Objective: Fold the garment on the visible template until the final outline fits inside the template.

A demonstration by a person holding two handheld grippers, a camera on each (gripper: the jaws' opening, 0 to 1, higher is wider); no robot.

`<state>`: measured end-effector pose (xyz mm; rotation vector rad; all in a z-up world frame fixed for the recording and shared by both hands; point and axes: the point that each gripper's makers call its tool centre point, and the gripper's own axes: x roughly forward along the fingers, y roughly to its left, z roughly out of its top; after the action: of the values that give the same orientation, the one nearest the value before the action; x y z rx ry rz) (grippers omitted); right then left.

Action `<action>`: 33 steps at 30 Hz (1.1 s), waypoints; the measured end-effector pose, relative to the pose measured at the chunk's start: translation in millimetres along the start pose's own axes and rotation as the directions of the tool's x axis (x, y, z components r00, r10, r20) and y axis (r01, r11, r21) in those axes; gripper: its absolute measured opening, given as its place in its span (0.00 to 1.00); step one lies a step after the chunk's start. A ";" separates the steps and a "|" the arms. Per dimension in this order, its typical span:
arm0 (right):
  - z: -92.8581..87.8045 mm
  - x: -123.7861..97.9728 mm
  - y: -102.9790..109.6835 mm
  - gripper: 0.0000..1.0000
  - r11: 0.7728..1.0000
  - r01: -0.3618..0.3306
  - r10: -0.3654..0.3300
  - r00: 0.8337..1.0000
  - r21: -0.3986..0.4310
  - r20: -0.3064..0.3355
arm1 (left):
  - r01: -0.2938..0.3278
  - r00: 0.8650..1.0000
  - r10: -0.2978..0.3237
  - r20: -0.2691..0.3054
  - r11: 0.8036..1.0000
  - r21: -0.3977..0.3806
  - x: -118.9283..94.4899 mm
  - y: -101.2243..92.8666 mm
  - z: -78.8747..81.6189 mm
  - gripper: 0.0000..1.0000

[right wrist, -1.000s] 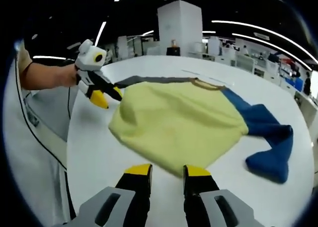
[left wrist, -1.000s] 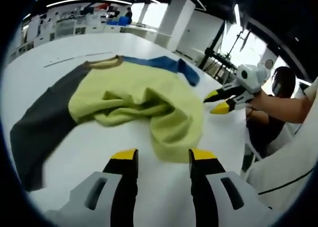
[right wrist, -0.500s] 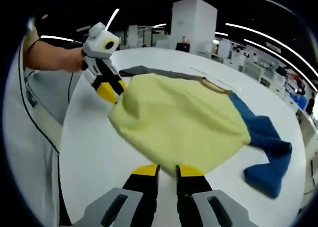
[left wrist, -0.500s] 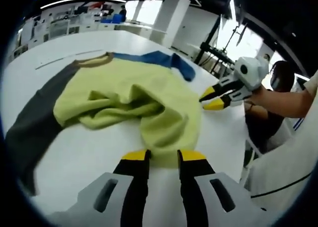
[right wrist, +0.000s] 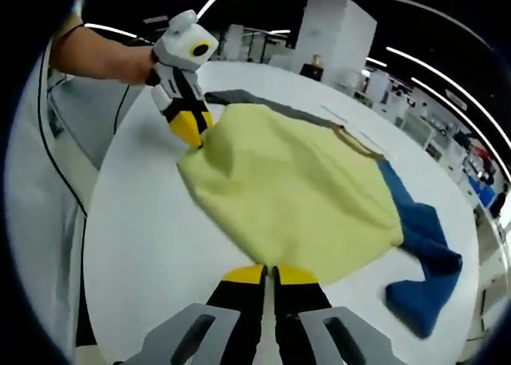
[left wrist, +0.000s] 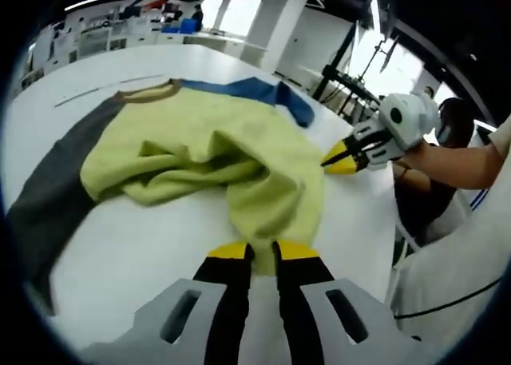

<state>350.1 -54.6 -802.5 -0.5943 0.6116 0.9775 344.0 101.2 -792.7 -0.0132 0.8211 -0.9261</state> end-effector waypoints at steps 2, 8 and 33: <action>0.3 0.6 -0.8 0.00 1.000 0.001 -0.001 1.000 -0.006 0.001 | -0.001 1.000 0.001 -0.001 1.000 -0.001 0.2 0.4 -0.2 0.07; 1.4 1.3 -2.9 0.00 1.000 0.006 -0.006 1.000 -0.012 0.005 | 0.003 1.000 -0.003 0.000 1.000 -0.001 1.0 0.0 -0.2 0.03; 63.0 -34.6 -61.0 0.00 0.986 0.099 -0.128 0.967 0.135 0.221 | -0.039 0.965 0.044 0.260 0.999 -0.026 -33.1 18.8 87.5 0.01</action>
<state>402.0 -56.5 -723.8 -0.3954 0.4236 0.8785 401.8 108.1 -717.0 -0.1325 0.5841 -0.8549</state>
